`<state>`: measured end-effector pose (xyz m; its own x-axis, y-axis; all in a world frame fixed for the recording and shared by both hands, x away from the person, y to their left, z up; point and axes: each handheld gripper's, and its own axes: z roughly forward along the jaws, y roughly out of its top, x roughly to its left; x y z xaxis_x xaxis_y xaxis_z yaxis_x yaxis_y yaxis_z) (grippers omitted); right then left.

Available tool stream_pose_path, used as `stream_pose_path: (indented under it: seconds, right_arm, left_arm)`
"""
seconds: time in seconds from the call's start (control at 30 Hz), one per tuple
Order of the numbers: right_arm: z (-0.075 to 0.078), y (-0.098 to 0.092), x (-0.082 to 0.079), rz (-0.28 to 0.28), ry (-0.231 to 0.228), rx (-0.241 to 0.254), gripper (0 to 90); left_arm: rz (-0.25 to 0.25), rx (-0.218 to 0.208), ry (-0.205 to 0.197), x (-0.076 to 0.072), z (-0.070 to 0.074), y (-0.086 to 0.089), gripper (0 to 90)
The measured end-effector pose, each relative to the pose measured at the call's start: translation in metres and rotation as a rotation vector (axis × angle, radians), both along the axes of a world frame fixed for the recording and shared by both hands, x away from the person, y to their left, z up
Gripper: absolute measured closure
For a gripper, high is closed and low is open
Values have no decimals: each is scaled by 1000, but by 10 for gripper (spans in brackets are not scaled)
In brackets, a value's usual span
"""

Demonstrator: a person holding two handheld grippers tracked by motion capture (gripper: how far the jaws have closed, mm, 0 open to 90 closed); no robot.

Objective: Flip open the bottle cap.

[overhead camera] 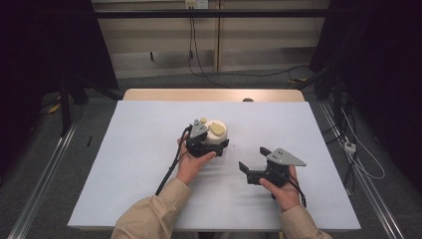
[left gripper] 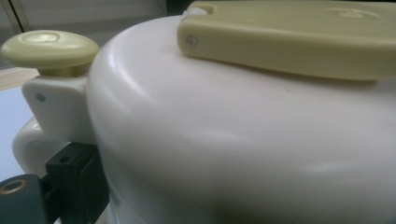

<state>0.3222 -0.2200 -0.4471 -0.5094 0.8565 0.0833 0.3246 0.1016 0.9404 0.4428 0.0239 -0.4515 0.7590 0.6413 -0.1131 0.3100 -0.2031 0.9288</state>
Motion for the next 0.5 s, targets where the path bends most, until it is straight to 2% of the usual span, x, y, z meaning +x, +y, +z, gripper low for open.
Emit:
stream_pose_path:
  seconds: [0.5]
  right_arm:
    - [10, 9, 13, -9, 28, 4, 58]
  left_arm:
    - [1, 1, 4, 0, 0, 0, 55]
